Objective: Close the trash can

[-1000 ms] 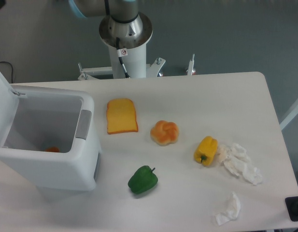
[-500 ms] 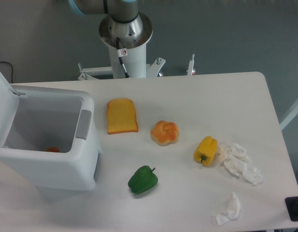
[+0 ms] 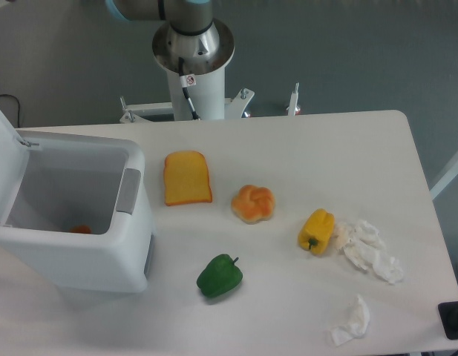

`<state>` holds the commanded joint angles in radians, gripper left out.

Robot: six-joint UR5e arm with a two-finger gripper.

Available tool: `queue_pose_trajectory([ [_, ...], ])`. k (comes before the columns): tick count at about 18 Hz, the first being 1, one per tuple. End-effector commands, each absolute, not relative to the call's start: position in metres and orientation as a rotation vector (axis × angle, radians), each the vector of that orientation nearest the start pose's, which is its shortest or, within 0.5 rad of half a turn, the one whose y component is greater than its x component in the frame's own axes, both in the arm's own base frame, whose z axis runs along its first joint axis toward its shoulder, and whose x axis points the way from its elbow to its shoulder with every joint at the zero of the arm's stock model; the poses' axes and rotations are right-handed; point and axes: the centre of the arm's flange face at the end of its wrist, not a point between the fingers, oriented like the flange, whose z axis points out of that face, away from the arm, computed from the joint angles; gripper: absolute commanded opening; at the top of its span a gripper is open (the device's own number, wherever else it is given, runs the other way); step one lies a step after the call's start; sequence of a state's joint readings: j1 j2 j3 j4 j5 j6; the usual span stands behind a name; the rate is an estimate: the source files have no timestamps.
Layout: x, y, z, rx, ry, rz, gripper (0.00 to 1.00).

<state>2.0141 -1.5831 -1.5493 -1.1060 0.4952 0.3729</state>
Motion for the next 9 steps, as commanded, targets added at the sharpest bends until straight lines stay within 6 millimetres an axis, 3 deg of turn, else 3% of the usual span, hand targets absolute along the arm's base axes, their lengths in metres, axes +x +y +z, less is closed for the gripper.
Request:
queue_pose_trajectory([
  [9, -0.0260, 0.5478, 0.5893, -2.230, 0.180, -0.824, 1.00],
])
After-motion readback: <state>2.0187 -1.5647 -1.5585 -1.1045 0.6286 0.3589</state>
